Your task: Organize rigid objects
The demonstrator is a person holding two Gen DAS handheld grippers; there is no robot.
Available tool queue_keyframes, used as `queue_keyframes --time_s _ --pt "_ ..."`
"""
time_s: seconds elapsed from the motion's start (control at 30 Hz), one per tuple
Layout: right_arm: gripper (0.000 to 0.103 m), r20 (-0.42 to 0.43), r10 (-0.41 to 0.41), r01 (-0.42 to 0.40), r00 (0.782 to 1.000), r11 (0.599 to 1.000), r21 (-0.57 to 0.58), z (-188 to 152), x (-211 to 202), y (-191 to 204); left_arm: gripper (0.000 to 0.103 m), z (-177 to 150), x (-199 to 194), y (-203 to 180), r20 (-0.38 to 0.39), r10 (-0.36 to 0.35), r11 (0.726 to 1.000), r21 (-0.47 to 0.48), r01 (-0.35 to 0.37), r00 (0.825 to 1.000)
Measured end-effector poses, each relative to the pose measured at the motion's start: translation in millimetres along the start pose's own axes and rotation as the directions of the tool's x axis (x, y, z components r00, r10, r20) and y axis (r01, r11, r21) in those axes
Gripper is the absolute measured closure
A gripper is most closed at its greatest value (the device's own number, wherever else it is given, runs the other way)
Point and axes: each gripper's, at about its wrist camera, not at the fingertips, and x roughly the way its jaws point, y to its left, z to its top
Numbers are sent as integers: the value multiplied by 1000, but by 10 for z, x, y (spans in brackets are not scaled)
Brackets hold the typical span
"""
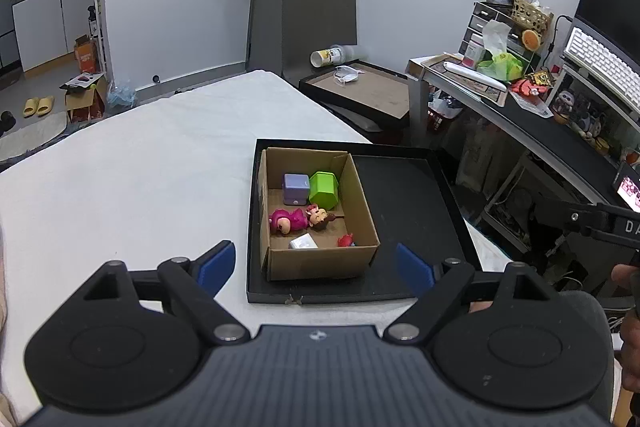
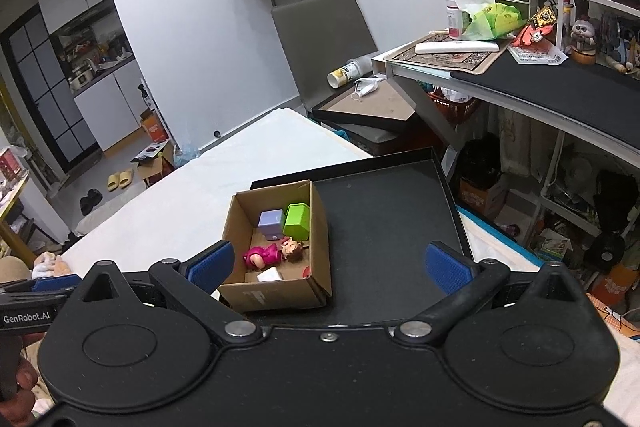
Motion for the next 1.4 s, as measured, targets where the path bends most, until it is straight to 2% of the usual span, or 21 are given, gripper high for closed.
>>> queue_keyframes --time_s 0.27,0.93,1.4 --pt "0 3 -25 25 1000 1000 -15 -39 -93 5 15 -44 -100 -52 9 2 1000 18 -2 1000" --pt "0 5 3 -3 1000 998 -57 -109 -218 101 4 -76 -253 -30 28 46 999 2 -46 999" --pt "0 3 -11 11 1000 996 -86 -128 -208 175 3 -100 -265 -43 33 51 999 13 -52 998"
